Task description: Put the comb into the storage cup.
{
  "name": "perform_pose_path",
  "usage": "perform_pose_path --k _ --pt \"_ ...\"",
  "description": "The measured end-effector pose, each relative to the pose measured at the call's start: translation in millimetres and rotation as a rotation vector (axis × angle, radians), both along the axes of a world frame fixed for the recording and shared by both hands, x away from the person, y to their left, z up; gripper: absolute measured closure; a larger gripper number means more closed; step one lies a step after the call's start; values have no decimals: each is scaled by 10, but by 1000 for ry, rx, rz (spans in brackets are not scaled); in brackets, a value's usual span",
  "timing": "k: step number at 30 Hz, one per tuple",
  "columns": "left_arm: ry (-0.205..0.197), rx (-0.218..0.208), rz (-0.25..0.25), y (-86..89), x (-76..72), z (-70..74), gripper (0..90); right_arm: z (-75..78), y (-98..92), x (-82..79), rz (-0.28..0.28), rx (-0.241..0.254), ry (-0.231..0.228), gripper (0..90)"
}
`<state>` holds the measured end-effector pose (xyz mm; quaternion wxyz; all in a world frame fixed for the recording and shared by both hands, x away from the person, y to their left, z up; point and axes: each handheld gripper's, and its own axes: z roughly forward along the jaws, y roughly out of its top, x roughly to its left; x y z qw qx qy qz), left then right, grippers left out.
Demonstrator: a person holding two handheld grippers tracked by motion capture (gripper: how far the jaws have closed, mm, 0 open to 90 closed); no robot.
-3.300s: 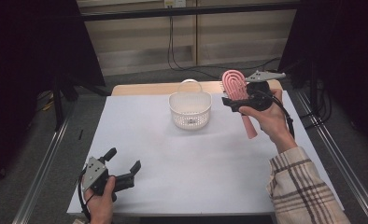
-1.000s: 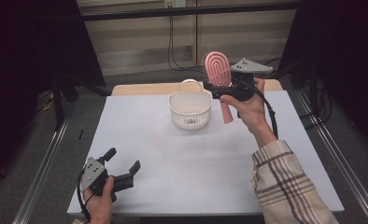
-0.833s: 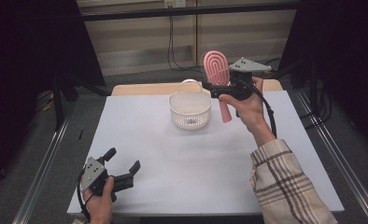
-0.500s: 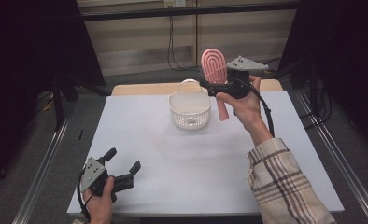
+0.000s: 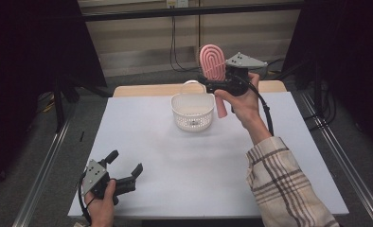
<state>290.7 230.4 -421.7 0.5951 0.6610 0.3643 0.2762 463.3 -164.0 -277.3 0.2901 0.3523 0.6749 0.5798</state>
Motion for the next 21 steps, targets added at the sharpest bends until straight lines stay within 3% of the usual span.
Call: perform_pose_path --k 21 --pt "-1 -2 -3 5 -7 1 13 -22 165 168 -15 16 -20 200"
